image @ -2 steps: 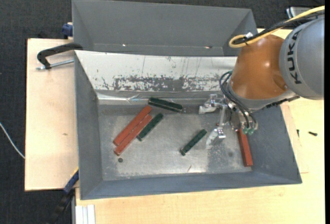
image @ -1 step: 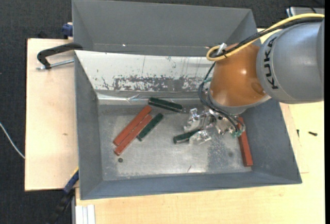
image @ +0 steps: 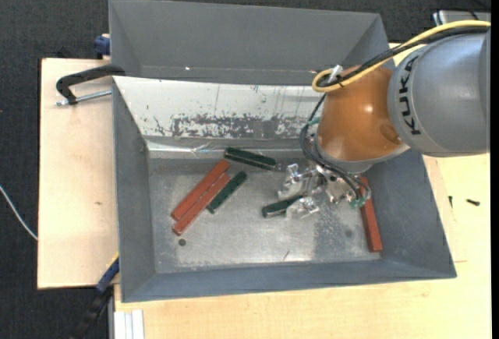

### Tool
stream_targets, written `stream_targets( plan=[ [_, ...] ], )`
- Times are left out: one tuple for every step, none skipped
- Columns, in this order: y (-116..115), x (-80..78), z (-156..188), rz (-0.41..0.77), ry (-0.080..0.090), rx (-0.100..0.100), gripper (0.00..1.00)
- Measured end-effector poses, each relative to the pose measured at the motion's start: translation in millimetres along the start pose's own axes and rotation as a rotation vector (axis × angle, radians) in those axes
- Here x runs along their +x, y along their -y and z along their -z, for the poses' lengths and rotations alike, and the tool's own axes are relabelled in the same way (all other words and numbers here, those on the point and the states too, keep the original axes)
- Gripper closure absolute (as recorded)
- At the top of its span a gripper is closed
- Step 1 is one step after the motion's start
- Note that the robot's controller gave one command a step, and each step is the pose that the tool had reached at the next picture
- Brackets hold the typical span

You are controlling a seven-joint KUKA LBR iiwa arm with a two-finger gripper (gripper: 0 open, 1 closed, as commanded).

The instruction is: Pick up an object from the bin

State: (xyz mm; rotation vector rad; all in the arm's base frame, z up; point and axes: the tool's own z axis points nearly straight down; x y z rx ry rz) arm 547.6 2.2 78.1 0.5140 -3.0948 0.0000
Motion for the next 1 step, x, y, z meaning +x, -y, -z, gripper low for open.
stream_targets(
  plan=[
    [-6.6, -6.3, 146.5, 0.016, 0.012, 0.002, 1.00]
  ],
)
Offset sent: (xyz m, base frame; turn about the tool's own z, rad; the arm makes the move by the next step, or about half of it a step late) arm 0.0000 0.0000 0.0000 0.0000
